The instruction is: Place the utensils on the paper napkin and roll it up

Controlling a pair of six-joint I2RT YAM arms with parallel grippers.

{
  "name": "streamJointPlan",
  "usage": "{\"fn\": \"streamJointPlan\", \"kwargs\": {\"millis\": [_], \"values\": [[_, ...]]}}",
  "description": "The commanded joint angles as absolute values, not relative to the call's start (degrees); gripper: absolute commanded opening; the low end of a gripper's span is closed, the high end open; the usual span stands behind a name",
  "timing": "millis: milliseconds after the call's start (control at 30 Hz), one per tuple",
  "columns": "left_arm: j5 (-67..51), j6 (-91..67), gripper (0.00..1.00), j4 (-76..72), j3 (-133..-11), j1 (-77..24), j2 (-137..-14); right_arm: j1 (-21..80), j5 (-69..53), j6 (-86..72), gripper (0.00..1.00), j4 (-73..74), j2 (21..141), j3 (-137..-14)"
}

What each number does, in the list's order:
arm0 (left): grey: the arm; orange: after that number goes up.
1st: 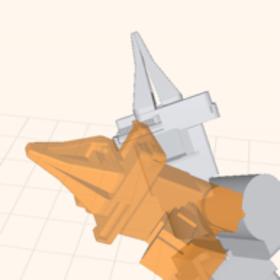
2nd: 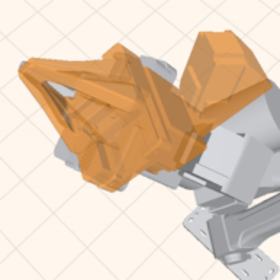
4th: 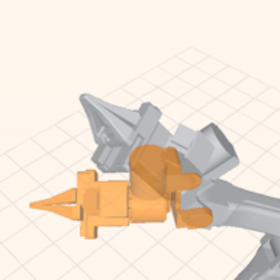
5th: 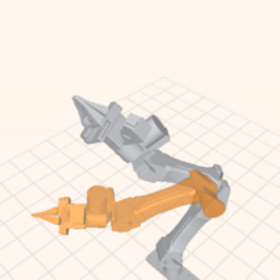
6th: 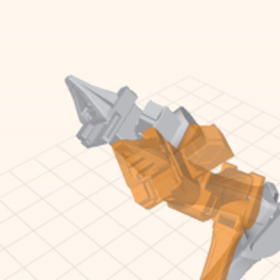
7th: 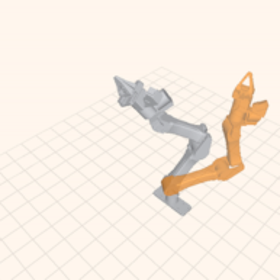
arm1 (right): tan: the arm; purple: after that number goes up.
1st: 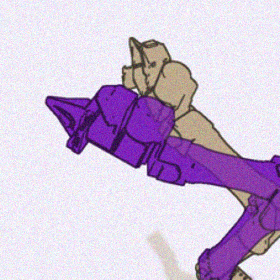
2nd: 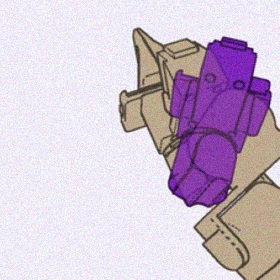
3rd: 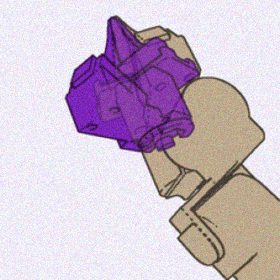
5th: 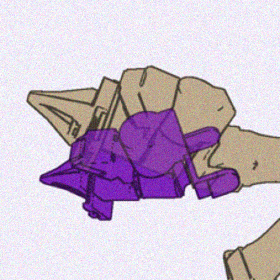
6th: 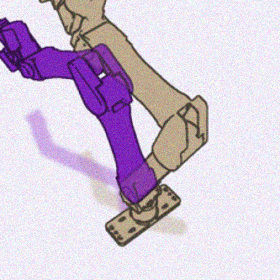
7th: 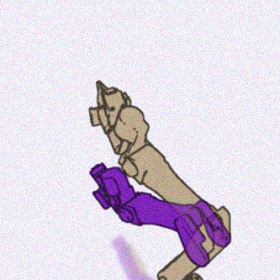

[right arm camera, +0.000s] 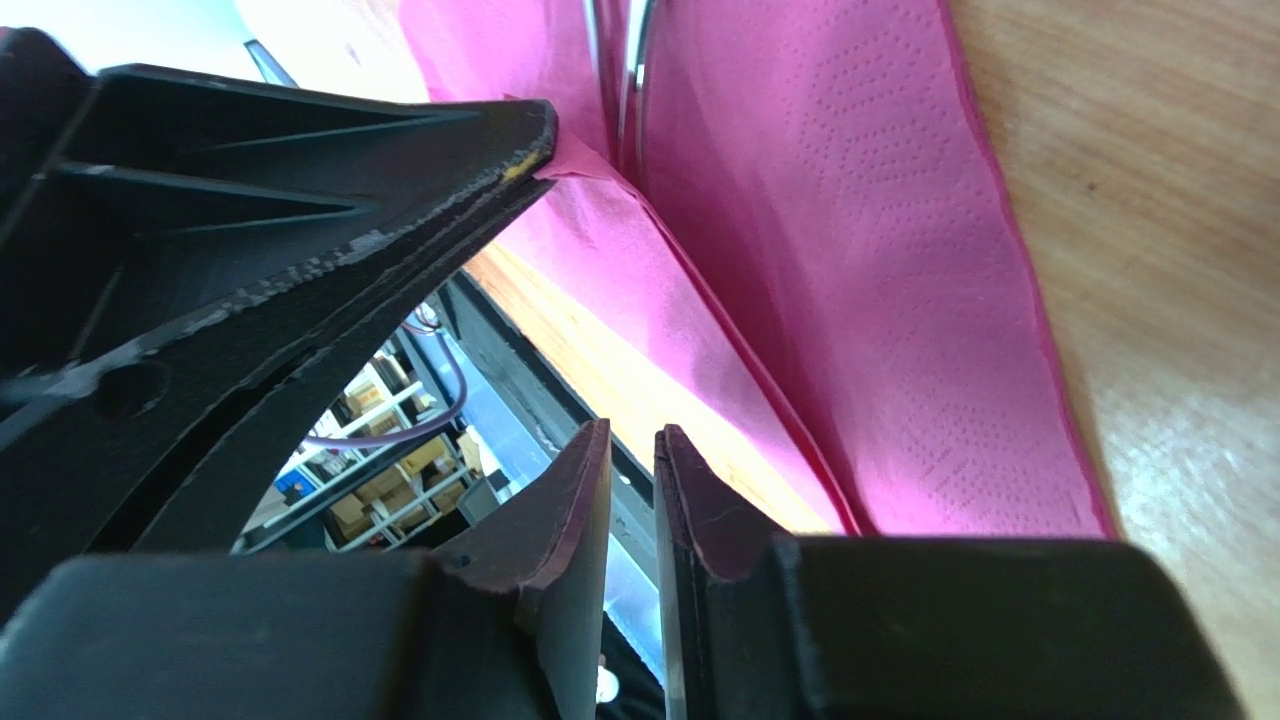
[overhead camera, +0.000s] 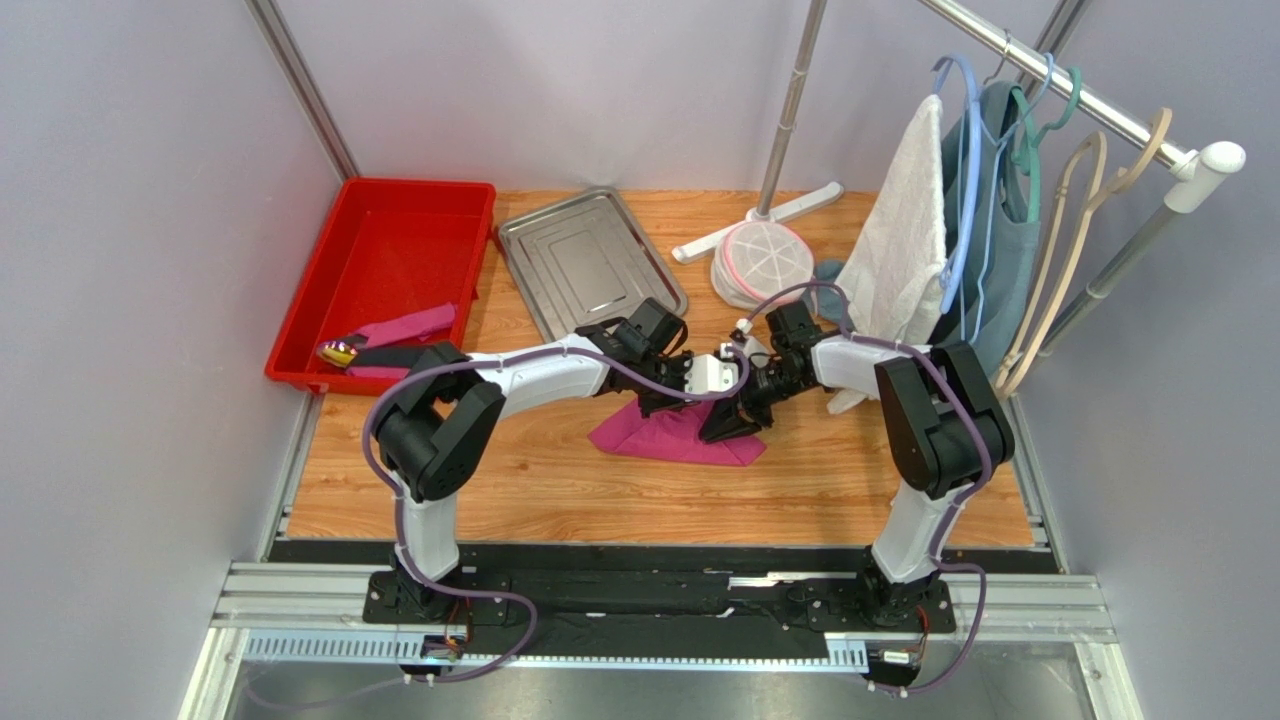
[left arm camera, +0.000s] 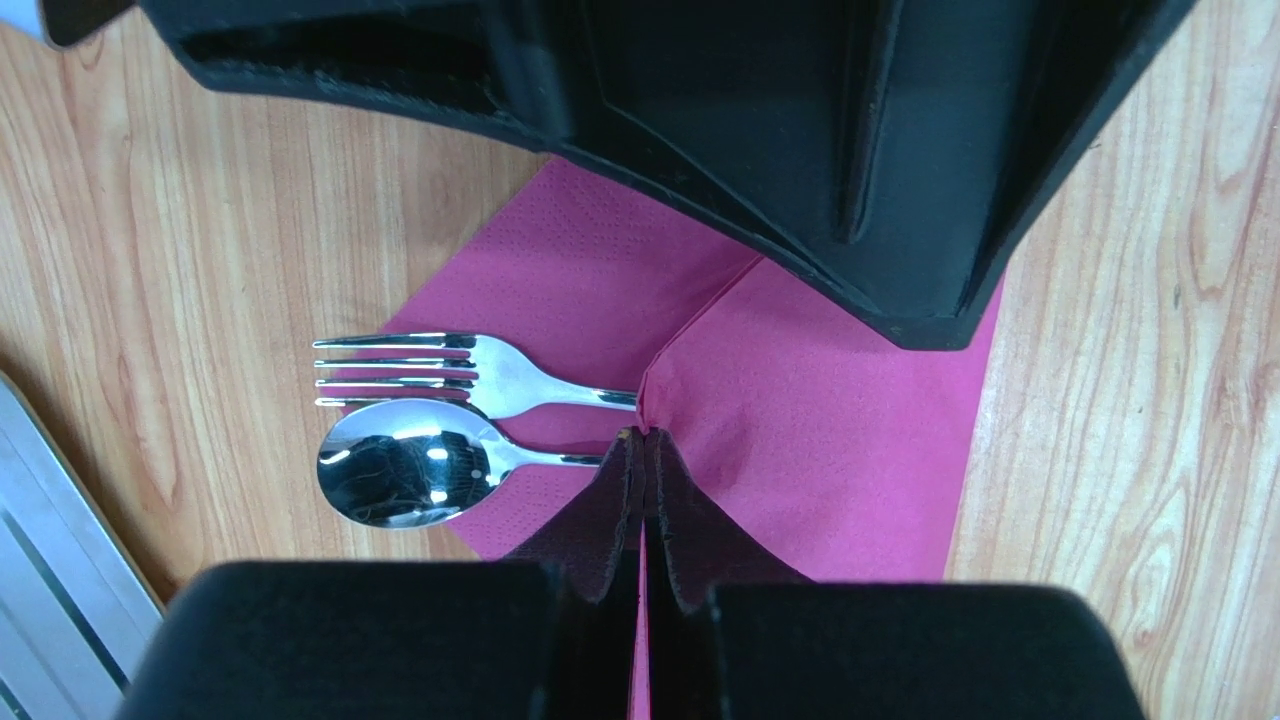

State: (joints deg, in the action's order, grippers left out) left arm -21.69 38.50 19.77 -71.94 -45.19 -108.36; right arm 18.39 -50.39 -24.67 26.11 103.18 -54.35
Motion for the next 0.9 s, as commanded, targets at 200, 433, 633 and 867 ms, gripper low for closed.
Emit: {"fn": "streamJointPlan", "kwargs": {"millis": [200,433,633,867], "values": [[-20.92,35.78,0.12,17.58,-74.35,-44.21,-108.9,19.78,-46.06,-23.38,0.13,26.28,107.05,-56.07],[-27.84,22.43,0.49,20.74,-73.48,-38.51,-101.62,19.86,-44.21,-22.77,0.06,27.86,108.55,-57.3],[-45.68,9.59,0.5,29.35,-67.51,-33.75,-92.39,19.86,-42.98,-22.41,0.06,28.04,108.37,-57.48],[-58.8,-14.83,0.4,12.26,-55.38,-33.93,-90.79,19.86,-41.66,-21.45,0.05,29.09,108.89,-58.8]]}}
